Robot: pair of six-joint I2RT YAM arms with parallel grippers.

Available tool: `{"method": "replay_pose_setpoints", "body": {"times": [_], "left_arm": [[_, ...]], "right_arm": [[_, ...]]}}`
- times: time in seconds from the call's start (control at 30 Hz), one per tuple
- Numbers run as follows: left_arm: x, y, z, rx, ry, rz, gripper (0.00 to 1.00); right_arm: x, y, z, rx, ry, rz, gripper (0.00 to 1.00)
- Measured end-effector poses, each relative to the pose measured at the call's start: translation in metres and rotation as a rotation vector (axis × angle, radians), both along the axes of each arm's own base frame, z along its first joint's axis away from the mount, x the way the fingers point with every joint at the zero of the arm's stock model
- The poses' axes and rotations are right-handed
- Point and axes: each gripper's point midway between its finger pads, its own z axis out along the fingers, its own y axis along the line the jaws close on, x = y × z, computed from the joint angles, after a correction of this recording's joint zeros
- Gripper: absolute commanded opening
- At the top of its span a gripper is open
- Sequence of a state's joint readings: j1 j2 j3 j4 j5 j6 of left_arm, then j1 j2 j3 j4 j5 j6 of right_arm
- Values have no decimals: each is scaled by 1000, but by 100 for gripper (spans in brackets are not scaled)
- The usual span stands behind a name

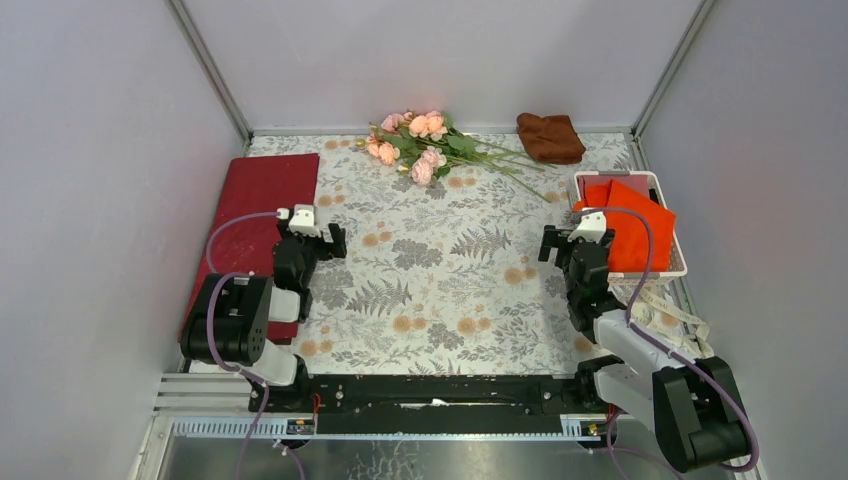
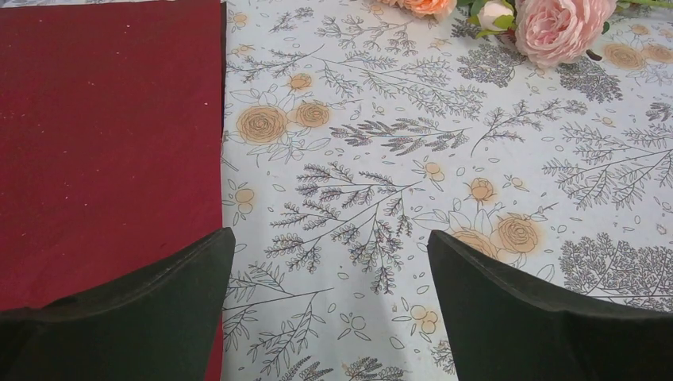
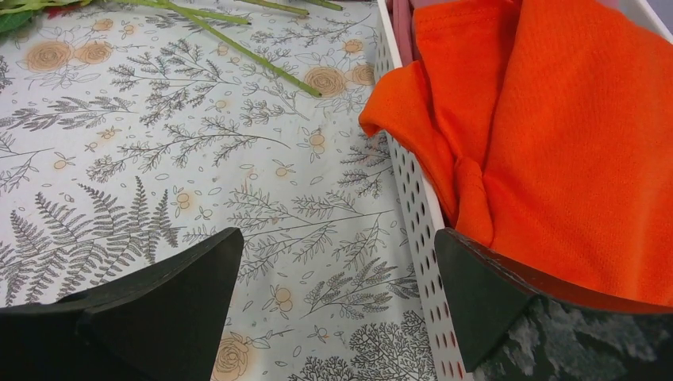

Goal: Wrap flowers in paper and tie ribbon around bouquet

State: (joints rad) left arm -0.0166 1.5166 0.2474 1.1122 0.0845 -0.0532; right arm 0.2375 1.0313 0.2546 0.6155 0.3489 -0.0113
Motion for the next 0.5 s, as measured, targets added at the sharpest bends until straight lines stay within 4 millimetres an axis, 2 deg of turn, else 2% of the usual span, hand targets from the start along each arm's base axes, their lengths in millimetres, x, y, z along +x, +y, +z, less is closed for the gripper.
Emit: {"method": "replay_pose_setpoints", "body": {"times": [0.17, 0.2, 0.23, 0.33, 0.4, 0.5], "left_arm": [[6, 0, 1, 4, 61, -1, 99], [12, -2, 8, 20, 81, -22, 99], [20, -5, 21, 40, 98, -55, 99], [40, -23, 78, 126, 83, -208, 99], [38, -35, 110, 200, 92, -326, 99], [21, -40, 128, 286, 194, -439, 99]], "right_arm": [[0, 0, 7, 5, -21, 0, 100], [0, 0, 9, 7, -28, 2, 100], [0, 1, 13, 11, -37, 5, 100], [0, 6, 28, 29, -67, 30, 100], [1, 11, 41, 53, -91, 49, 100], [4, 21, 69, 100, -136, 92, 100]]}}
